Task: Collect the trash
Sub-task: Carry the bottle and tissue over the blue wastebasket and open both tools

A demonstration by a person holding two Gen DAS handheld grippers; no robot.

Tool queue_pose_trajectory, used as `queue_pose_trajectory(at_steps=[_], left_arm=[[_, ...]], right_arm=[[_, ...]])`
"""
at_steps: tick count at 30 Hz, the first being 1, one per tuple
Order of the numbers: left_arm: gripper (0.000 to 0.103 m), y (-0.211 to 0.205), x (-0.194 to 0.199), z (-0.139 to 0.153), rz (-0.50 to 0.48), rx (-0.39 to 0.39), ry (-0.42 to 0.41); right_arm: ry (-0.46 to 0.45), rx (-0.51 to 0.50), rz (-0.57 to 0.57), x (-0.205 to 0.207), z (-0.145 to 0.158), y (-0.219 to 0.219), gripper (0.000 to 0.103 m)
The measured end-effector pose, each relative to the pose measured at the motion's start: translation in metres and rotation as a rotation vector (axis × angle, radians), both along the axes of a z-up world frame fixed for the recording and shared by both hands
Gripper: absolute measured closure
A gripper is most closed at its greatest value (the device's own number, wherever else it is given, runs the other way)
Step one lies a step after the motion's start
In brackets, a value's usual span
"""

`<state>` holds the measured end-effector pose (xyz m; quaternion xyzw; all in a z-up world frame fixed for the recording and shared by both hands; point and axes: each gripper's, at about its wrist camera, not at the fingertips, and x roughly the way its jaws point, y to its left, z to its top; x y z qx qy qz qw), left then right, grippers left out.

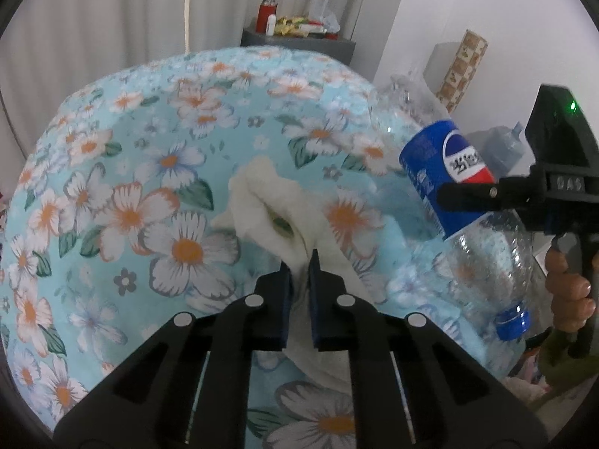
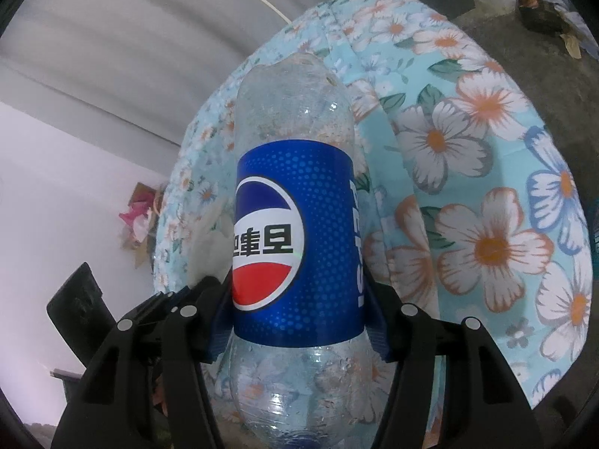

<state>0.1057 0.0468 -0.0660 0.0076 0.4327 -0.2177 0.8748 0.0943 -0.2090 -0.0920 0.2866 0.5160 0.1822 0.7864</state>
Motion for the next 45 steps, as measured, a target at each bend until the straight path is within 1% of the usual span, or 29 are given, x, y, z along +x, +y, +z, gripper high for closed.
queue_pose_trajectory(at_steps=[4, 8, 11, 16, 21, 23, 26, 28, 30, 32, 33, 35, 36, 38, 39, 40, 42, 44, 45], left_arm=[[0.097, -0.006, -0.002, 0.017, -0.018, -0.017, -0.036], [0.097, -0.019, -0.003, 0.032, -0.058, -0.030, -0.067], [0.097, -0.030, -0.002, 0.044, -0.087, -0.032, -0.106], [0.097, -0.056, 0.005, 0.063, -0.157, -0.045, -0.126], [0.097, -0.103, 0.008, 0.084, -0.258, -0.053, -0.163], [0.097, -0.130, 0.009, 0.093, -0.312, -0.063, -0.174], [0.097, -0.179, 0.010, 0.100, -0.407, -0.081, -0.169], [0.097, -0.217, 0.012, 0.099, -0.469, -0.088, -0.149], [0.097, -0.255, 0.013, 0.095, -0.530, -0.096, -0.113], [0.097, -0.304, 0.018, 0.083, -0.584, -0.092, -0.058], [0.097, -0.333, 0.022, 0.074, -0.616, -0.083, -0.020], [0.097, -0.378, 0.026, 0.055, -0.664, -0.065, 0.042], [0.097, -0.404, 0.029, 0.044, -0.688, -0.055, 0.073], [0.096, -0.443, 0.030, 0.026, -0.726, -0.036, 0.111], [0.096, -0.470, 0.033, 0.013, -0.746, -0.021, 0.134], [0.096, -0.485, 0.034, 0.005, -0.758, -0.015, 0.148], [0.096, -0.529, 0.037, -0.017, -0.795, 0.006, 0.197], [0.096, -0.556, 0.041, -0.037, -0.804, 0.028, 0.231], [0.092, -0.574, 0.045, -0.050, -0.797, 0.032, 0.251]], right_arm=[[-0.023, 0.029, -0.022, -0.009, 0.006, -0.011, 0.046], [-0.049, 0.049, -0.052, -0.017, 0.013, -0.025, 0.046], [-0.067, 0.061, -0.087, -0.024, 0.018, -0.038, 0.046], [-0.122, 0.100, -0.167, -0.048, 0.027, -0.070, 0.046], [-0.162, 0.135, -0.275, -0.072, 0.033, -0.113, 0.046], [-0.175, 0.147, -0.326, -0.083, 0.036, -0.135, 0.046], [-0.195, 0.156, -0.452, -0.106, 0.035, -0.182, 0.046], [-0.191, 0.154, -0.543, -0.122, 0.029, -0.212, 0.046], [-0.165, 0.149, -0.653, -0.140, 0.016, -0.243, 0.046], [-0.128, 0.131, -0.762, -0.158, -0.002, -0.275, 0.046], [-0.083, 0.104, -0.842, -0.169, -0.016, -0.295, 0.046], [-0.026, 0.074, -0.931, -0.183, -0.039, -0.323, 0.045], [-0.004, 0.076, -0.959, -0.187, -0.049, -0.333, 0.045], [0.056, 0.118, -1.010, -0.192, -0.080, -0.362, 0.045], [0.075, 0.131, -1.028, -0.193, -0.089, -0.368, 0.045], [0.094, 0.141, -1.052, -0.193, -0.102, -0.380, 0.045], [0.117, 0.142, -1.082, -0.186, -0.119, -0.400, 0.044], [0.134, 0.152, -1.109, -0.173, -0.136, -0.415, 0.044], [0.151, 0.155, -1.120, -0.167, -0.150, -0.428, 0.043]])
